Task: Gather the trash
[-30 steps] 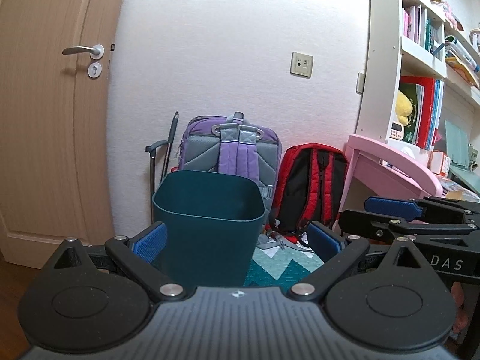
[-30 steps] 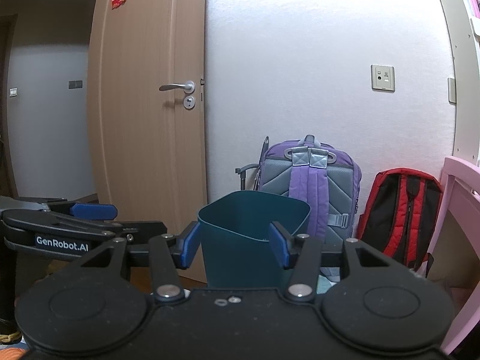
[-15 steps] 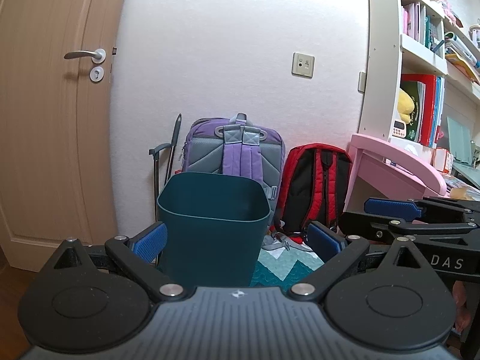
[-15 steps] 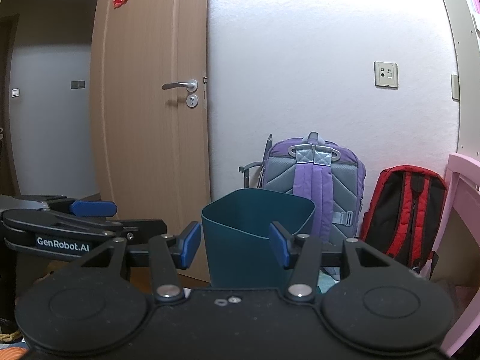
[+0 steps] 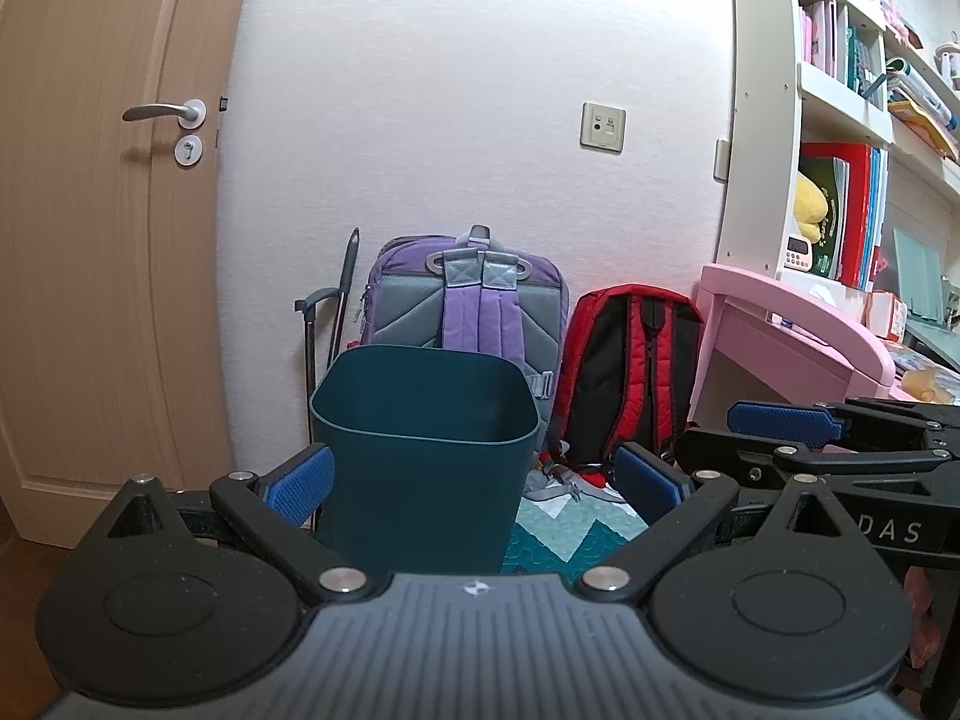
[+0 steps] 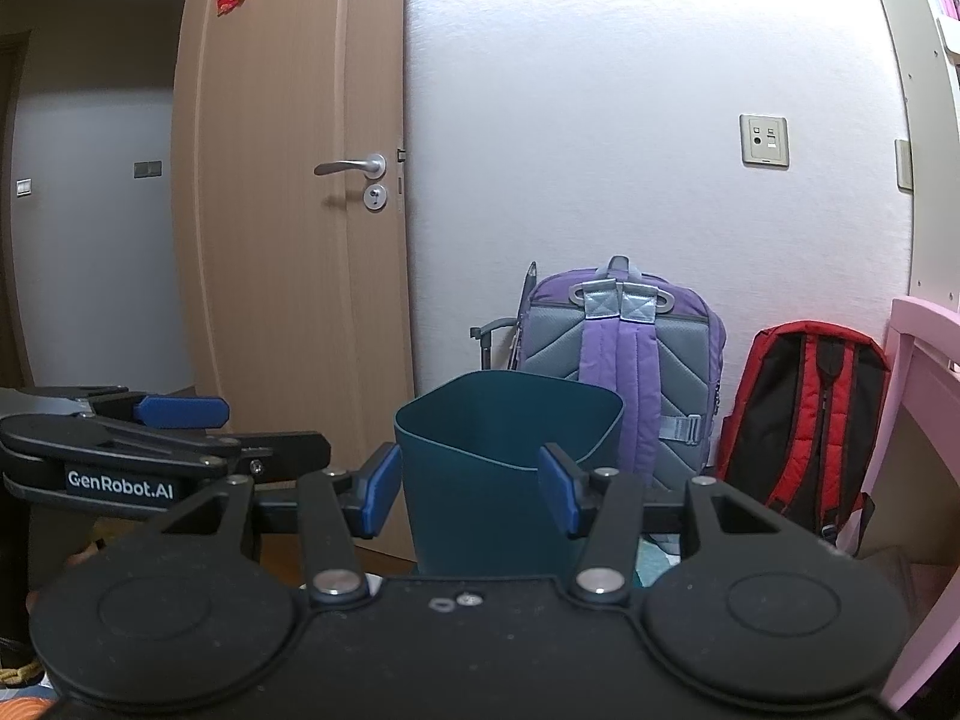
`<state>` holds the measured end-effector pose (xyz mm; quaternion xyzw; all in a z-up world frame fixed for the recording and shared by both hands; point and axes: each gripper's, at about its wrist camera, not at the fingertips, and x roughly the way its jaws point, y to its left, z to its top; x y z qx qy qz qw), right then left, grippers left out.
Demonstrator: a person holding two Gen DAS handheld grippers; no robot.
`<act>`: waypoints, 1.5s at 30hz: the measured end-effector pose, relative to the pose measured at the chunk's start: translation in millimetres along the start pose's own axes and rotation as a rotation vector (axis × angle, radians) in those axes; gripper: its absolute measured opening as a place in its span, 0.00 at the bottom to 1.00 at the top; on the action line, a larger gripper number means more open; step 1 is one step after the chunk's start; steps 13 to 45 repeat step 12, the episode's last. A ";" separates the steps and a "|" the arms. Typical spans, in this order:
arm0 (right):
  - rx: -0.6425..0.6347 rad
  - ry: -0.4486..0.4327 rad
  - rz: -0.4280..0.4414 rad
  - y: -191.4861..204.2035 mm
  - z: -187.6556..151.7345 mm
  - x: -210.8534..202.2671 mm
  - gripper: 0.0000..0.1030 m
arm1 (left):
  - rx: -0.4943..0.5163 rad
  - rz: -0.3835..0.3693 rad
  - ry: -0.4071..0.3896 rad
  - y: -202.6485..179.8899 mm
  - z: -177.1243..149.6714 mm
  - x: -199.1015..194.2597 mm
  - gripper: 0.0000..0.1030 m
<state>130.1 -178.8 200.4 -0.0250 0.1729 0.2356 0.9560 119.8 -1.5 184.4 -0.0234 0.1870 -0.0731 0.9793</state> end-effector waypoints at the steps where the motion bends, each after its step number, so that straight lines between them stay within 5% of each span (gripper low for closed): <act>1: 0.002 0.001 0.001 -0.8 -0.2 0.9 0.49 | 0.000 -0.001 0.001 -0.1 -0.2 0.8 0.98; 45: 0.019 0.034 0.005 -8.8 -7.7 19.7 0.49 | -0.011 0.005 0.032 4.9 -8.5 21.9 0.98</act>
